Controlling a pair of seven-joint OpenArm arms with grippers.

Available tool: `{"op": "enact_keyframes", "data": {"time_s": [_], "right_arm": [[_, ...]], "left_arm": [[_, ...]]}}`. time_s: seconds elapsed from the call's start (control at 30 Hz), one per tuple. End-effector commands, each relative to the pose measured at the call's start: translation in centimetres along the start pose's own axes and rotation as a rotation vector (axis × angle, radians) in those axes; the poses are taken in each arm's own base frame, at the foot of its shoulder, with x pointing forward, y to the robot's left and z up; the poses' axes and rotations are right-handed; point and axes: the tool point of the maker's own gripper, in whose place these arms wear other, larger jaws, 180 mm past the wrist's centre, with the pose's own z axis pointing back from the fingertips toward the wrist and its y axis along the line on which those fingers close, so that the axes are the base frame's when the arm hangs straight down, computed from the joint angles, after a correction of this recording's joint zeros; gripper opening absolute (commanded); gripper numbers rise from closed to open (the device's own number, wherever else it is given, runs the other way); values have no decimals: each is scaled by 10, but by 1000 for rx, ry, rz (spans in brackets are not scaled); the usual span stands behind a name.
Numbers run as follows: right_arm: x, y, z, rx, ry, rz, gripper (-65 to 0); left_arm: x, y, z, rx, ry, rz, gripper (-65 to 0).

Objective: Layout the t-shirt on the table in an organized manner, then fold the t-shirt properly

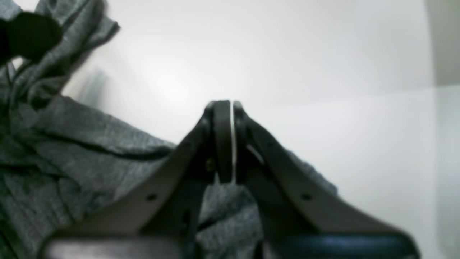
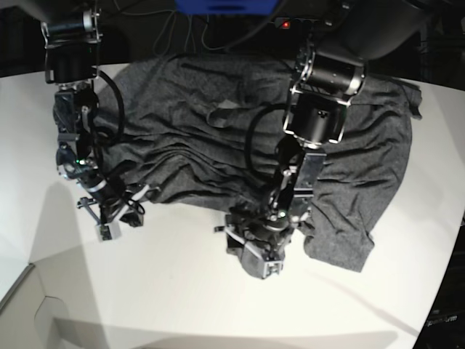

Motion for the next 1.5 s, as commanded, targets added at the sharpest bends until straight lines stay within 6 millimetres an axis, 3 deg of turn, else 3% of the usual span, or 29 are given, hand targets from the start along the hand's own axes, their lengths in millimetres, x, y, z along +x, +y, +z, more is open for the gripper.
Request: {"op": "enact_keyframes", "data": {"time_s": [0.0,0.17,0.37,0.47,0.53,0.8,0.83,0.97,1.0,1.1,1.2,1.37,1.47], "right_arm": [[23,-4,2,0,-64,14,-650],[22,-3,2,0,-63,13,-650],[21,-3,2,0,-60,13,-650],[21,-3,2,0,-60,13,-650],[21,-3,2,0,-60,13,-650],[20,-8,4,-8,-56,21,-650],[20,-8,4,-8,-56,21,-650],[20,-8,4,-8,-56,21,-650],[20,-8,4,-8,-56,21,-650],[19,-9,4,-9,-54,20,-650],[19,-9,4,-10,-52,22,-650],[16,-16,6,-22,-42,34,-650],[8,-16,7,-21,-27,30,-650]], "left_arm": [[27,-7,0,-13,-62,-30,-279],[21,-16,-1,-5,-46,-165,-280],[20,-14,-1,1,-44,-179,-286],[18,-12,-2,4,-37,-179,-359],[7,-1,-4,22,-6,-182,-405],[-2,7,-5,34,20,-178,-425],[-2,7,-5,32,20,-175,-446],[2,9,-4,34,10,-173,-640],[5,9,-4,34,5,-174,-650],[30,3,0,24,-55,-171,-643],[76,4,16,23,-179,-113,-650],[140,17,58,11,-389,25,-650],[164,19,82,-26,-480,100,-650]]}}
